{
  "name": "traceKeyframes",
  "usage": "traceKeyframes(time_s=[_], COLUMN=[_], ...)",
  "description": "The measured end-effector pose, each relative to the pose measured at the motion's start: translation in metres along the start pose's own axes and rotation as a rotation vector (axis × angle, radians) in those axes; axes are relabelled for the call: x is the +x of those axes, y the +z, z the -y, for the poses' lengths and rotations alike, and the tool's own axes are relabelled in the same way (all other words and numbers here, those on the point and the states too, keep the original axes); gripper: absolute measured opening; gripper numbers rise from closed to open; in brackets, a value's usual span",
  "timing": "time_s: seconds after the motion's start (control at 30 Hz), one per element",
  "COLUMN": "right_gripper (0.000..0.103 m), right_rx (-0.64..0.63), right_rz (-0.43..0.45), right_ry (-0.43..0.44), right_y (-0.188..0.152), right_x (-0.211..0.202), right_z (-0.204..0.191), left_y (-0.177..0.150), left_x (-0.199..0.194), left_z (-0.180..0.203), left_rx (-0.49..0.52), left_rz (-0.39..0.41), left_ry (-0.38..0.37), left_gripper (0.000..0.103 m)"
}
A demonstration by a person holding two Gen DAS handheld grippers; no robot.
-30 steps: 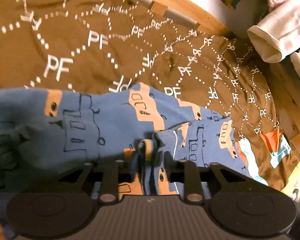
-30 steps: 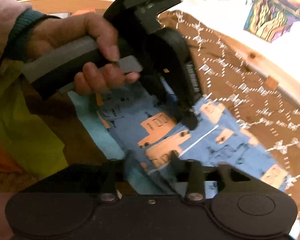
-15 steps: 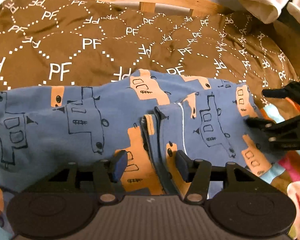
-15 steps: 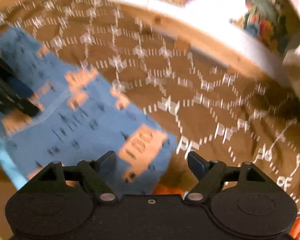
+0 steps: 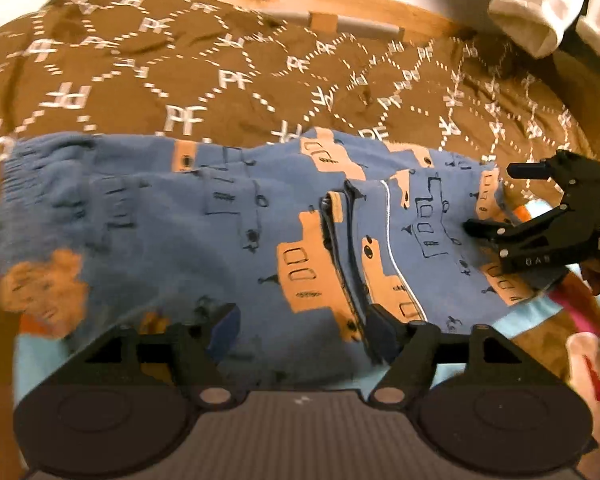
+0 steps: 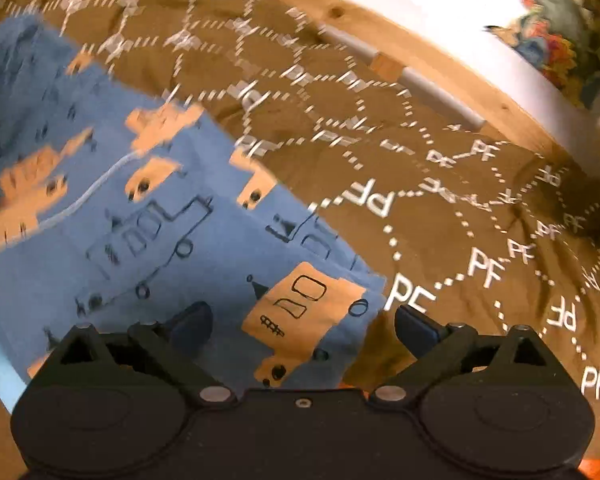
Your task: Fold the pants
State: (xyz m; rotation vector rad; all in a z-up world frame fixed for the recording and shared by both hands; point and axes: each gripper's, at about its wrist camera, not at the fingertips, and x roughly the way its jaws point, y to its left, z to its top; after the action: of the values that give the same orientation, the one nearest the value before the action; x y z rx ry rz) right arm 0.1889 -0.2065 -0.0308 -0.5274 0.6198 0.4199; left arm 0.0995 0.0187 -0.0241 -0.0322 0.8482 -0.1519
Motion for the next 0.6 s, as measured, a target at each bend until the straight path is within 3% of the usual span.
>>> traceKeyframes(time_s=[0.1,0.17,0.3,0.4,0.5,0.57,0.6], right_gripper=[0.099,0.102,0.102,0.102,0.102,0.102,0.102], right_rx=[0.023,0.004,-0.026,-0.044,-0.037,-0.042,-0.048], right_rz=[0.079,0.127,0.143,0.12,0.108,0.106,0.106], right_ry=[0.015,0.054,0.144,0.18,0.205,0.211,0.209], right_y=[0.003,0.006,0.01,0.012,0.013,0.013,0.012], right_x=[-0.022,-0.034,-0.036,-0.024,-0.021,-0.02,-0.02], right_z=[-0.002,-0.011,-0.034,-0.049,-0.059,-0.063,-0.065], left_y=[-0.015,-0.025,-0.033,-0.022,-0.011,-0.004,-0.001], left_x=[-0.034,-0.055,-0.079,-0.073,-0.067,-0.062,-0.06], left_z=[-0.014,-0.023,-0.041,-0.053,-0.057,-0.057,-0.057], left_rx=[-0.016,-0.044,-0.137,-0.196,-0.251,-0.265,-0.271], left_rz=[0.065,0.116,0.218,0.185,0.196,0.193,0.185], left_ry=[0.011,0.069,0.179,0.254,0.25,0.296,0.339], left_gripper=[0.085,0.084,0.069,0.068,0.068,0.042,0.02])
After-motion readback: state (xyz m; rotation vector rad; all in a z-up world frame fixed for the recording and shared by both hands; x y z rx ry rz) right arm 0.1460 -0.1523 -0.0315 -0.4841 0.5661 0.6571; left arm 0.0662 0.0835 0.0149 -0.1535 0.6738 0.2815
